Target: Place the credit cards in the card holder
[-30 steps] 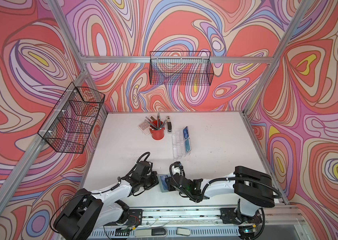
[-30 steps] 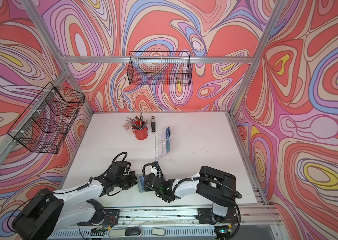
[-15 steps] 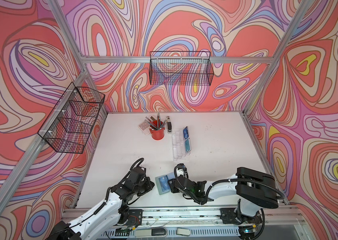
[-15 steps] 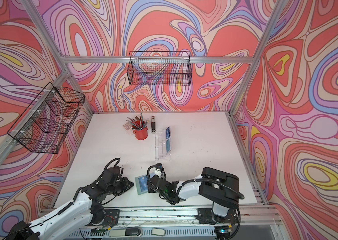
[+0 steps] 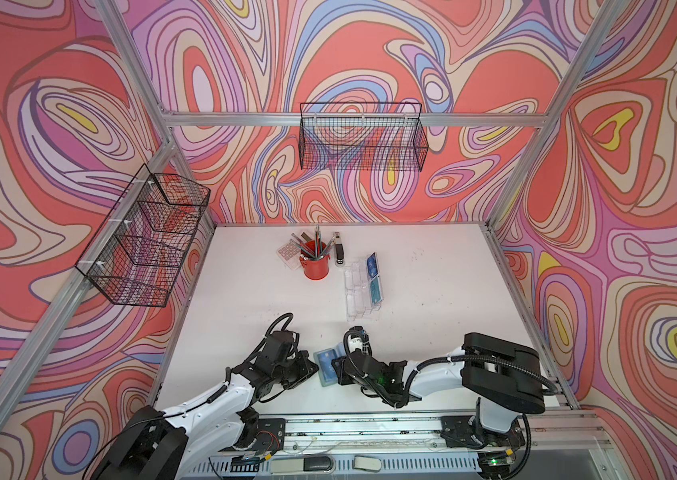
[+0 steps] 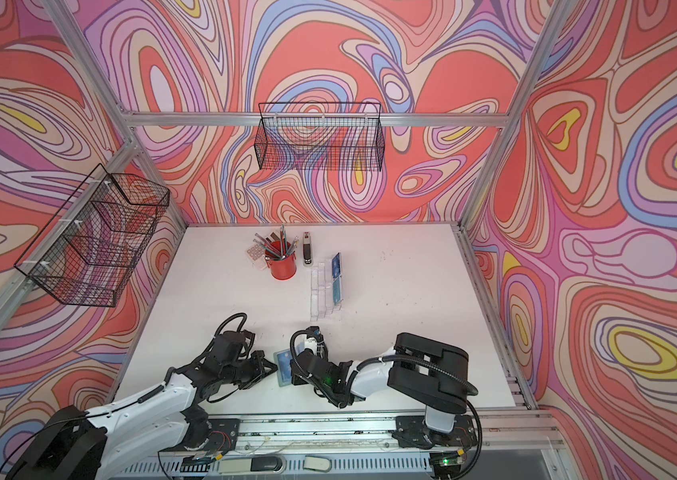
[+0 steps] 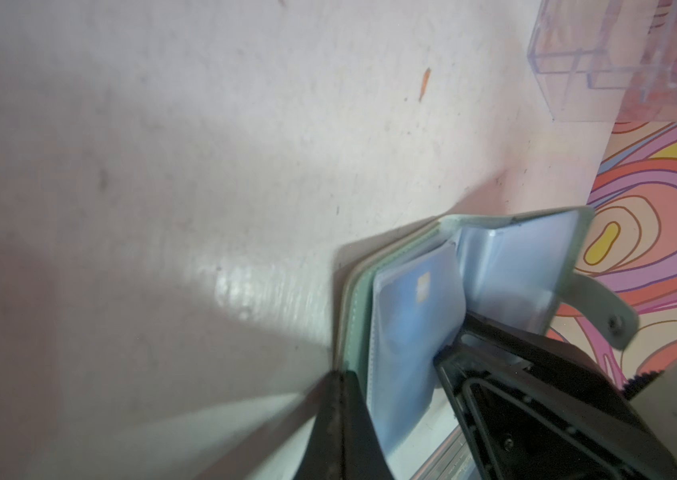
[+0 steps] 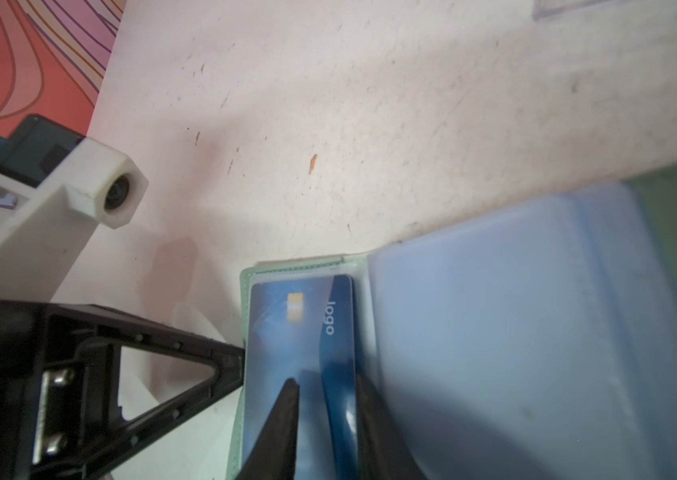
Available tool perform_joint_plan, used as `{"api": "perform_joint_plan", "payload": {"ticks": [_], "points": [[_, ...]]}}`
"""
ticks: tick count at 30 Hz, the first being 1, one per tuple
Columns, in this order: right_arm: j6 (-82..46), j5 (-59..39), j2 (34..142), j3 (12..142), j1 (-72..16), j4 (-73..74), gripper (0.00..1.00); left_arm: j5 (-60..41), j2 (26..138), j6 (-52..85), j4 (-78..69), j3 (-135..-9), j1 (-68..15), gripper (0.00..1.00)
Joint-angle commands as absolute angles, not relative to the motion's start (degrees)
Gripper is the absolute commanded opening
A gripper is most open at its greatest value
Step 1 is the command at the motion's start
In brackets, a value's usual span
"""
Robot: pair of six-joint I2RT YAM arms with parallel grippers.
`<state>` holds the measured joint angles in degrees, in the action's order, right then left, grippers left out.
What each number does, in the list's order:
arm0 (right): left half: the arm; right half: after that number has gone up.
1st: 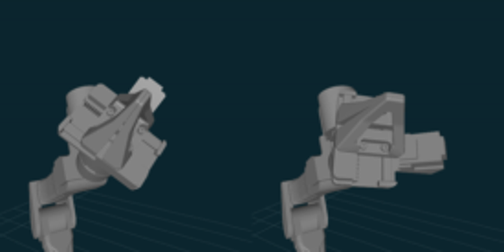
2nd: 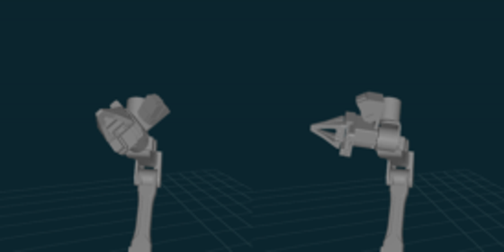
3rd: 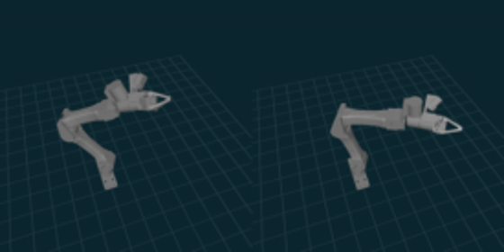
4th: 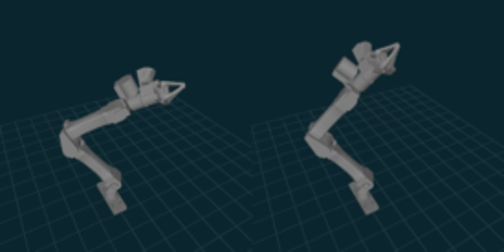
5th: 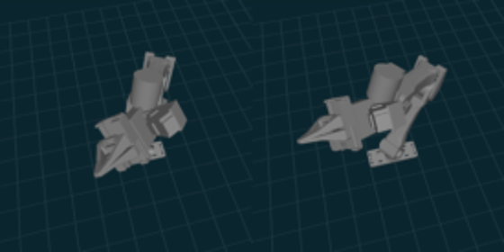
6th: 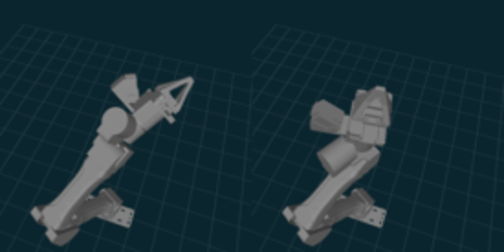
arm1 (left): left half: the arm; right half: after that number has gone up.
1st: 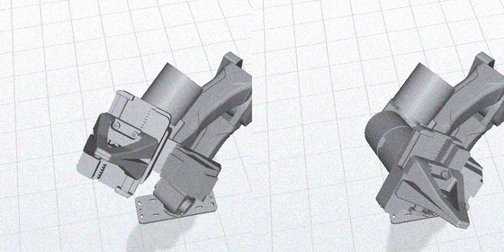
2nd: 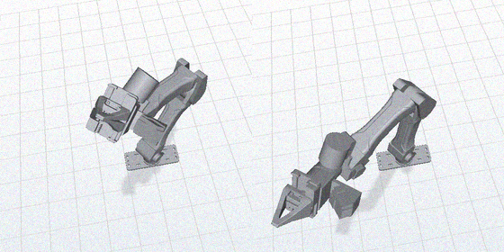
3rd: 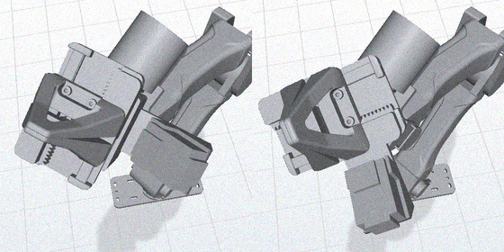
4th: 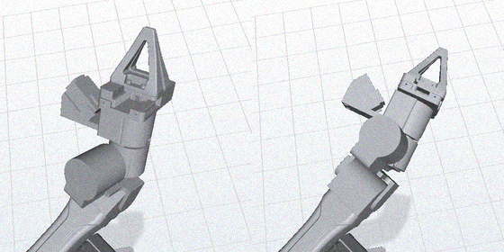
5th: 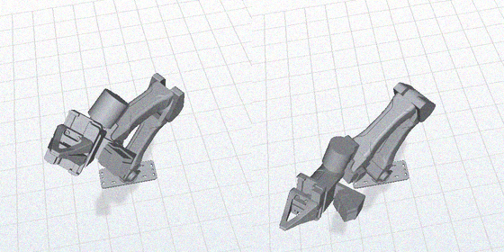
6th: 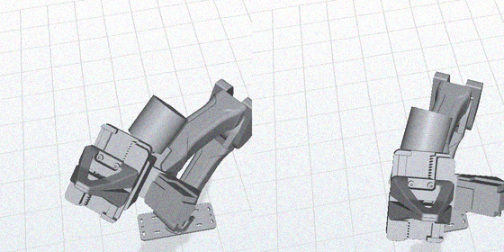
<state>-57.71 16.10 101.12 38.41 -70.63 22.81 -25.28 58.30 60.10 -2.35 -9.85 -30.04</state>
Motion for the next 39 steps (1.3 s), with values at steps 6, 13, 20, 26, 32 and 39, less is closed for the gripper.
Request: {"api": "perform_joint_plan", "payload": {"ticks": [6,13,20,26,32,39], "points": [[-58.0,14.2,103.3,40.4,-71.7,22.2,0.24,-24.9,61.4,60.1,-3.9,-9.1,-30.5,0.0],[-56.5,17.3,101.3,41.6,-71.7,17.8,0.28,-19.3,63.5,53.1,4.7,-16.3,-30.4,0.0],[-57.0,27.5,88.7,37.9,-71.7,6.9,0.37,-21.8,62.7,50.6,8.0,-19.6,-30.3,0.26],[-59.0,30.2,85.0,34.5,-71.7,3.6,0.41,-23.0,60.9,52.1,11.8,-21.6,-29.6,0.96],[-59.5,29.6,88.7,35.2,-71.6,3.9,0.41,-20.7,60.9,51.4,12.2,-22.4,-26.9,1.0],[-59.3,28.2,94.4,37.8,-71.1,4.5,0.41,-21.8,62.8,47.7,15.8,-24.2,-26.5,0.96]]}}
